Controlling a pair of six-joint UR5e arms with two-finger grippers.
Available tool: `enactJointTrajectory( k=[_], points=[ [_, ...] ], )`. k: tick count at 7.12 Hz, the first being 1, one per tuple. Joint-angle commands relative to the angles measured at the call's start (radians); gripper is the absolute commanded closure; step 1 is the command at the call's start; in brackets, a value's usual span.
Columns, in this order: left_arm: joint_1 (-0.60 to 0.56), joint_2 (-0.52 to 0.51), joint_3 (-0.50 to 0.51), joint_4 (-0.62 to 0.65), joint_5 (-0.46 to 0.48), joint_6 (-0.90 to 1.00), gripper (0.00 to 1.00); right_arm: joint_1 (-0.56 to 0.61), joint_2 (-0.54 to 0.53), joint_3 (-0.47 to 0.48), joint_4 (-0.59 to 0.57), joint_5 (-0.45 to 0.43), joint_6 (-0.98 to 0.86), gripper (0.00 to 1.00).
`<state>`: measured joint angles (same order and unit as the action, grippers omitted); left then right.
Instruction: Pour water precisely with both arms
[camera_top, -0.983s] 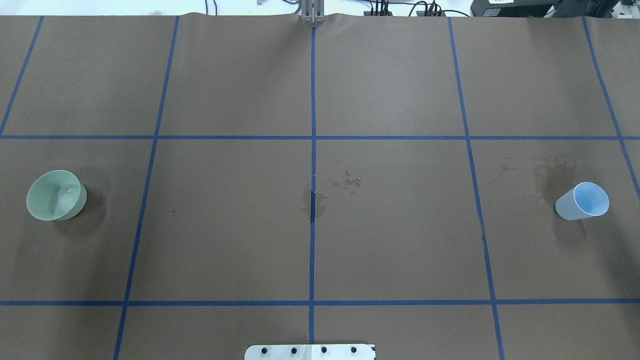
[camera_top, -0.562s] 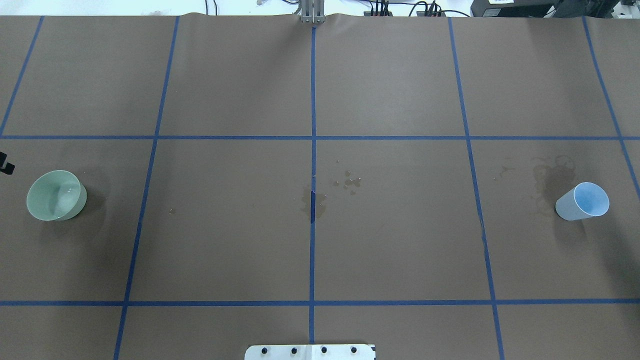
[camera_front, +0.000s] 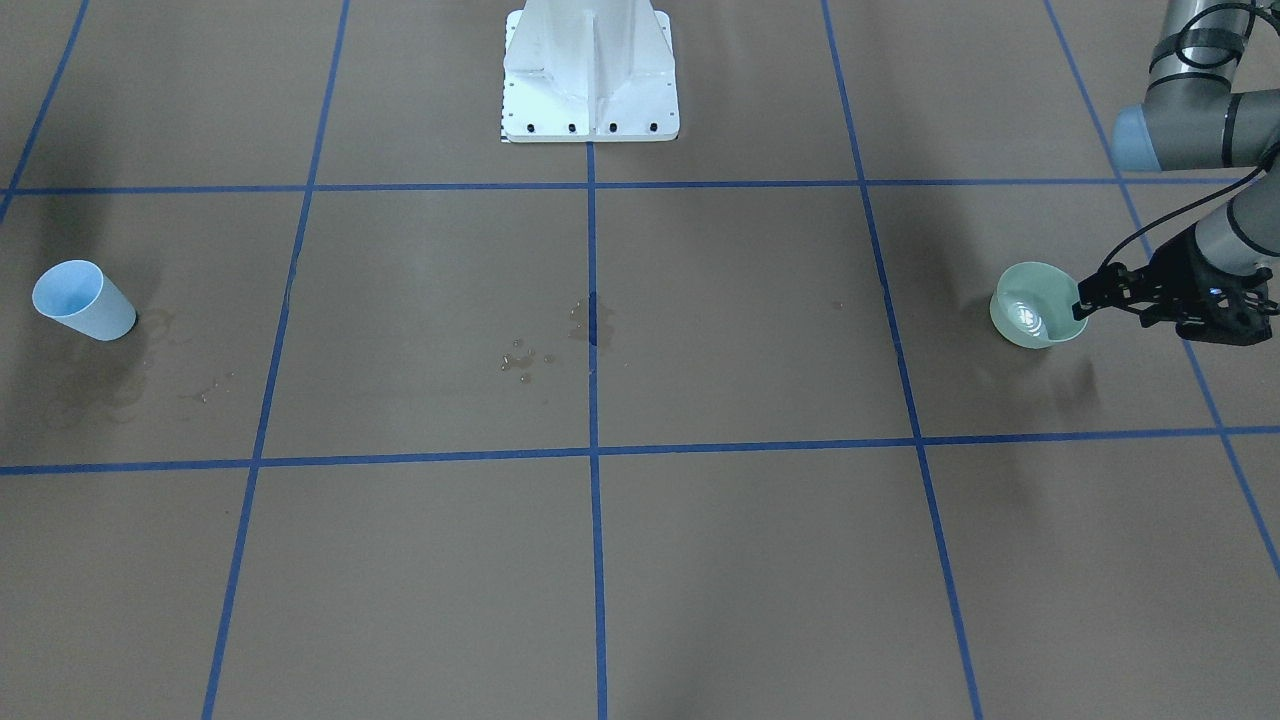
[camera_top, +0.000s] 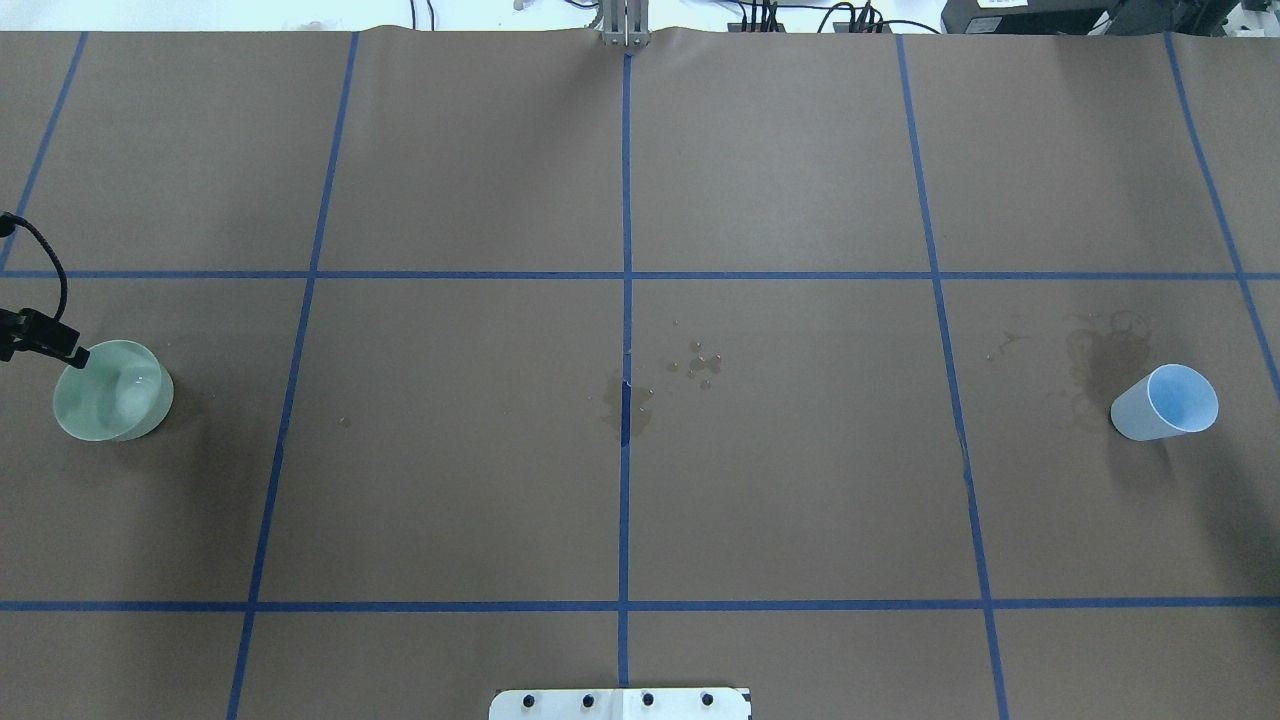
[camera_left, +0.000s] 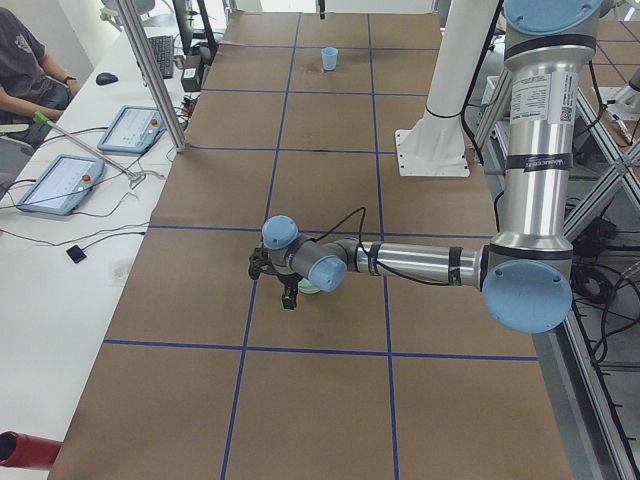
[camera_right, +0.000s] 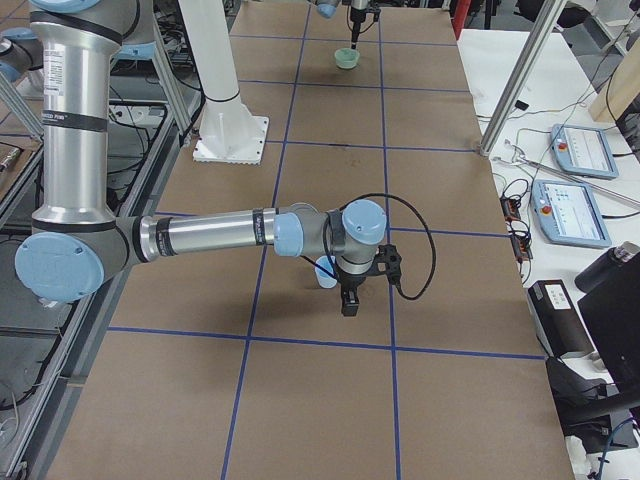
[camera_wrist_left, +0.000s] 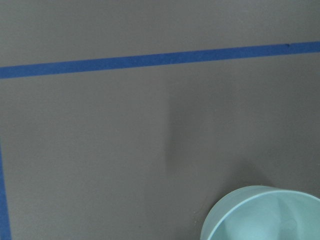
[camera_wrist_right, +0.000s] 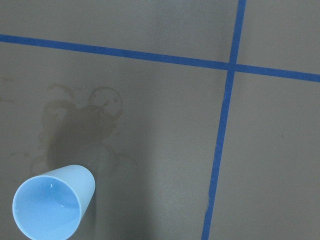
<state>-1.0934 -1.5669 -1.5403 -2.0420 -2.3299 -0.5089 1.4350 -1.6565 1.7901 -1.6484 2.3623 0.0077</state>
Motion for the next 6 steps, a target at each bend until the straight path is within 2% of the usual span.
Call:
enactJointTrajectory(
  k=[1,2,3,4,6],
  points=[
    [0.024,-0.005,0.008,-0.004,-0.005,0.0,0.01,-0.007,0.003,0.0,-0.001,0.002,0.0,0.0],
    [0.033,-0.004,0.006,-0.004,-0.005,0.0,0.02,-0.01,0.003,0.0,-0.001,0.002,0.0,0.0],
    [0.039,-0.004,0.006,-0.013,-0.018,0.0,0.13,-0.01,0.003,-0.001,-0.001,0.002,0.0,0.01],
    [0.041,-0.004,0.009,-0.017,-0.019,-0.008,0.35,-0.01,0.003,0.0,-0.001,0.002,0.0,0.0],
    [0.041,-0.004,0.012,-0.015,-0.019,-0.01,0.91,-0.01,0.003,0.0,0.002,0.002,0.0,0.0]
  ],
)
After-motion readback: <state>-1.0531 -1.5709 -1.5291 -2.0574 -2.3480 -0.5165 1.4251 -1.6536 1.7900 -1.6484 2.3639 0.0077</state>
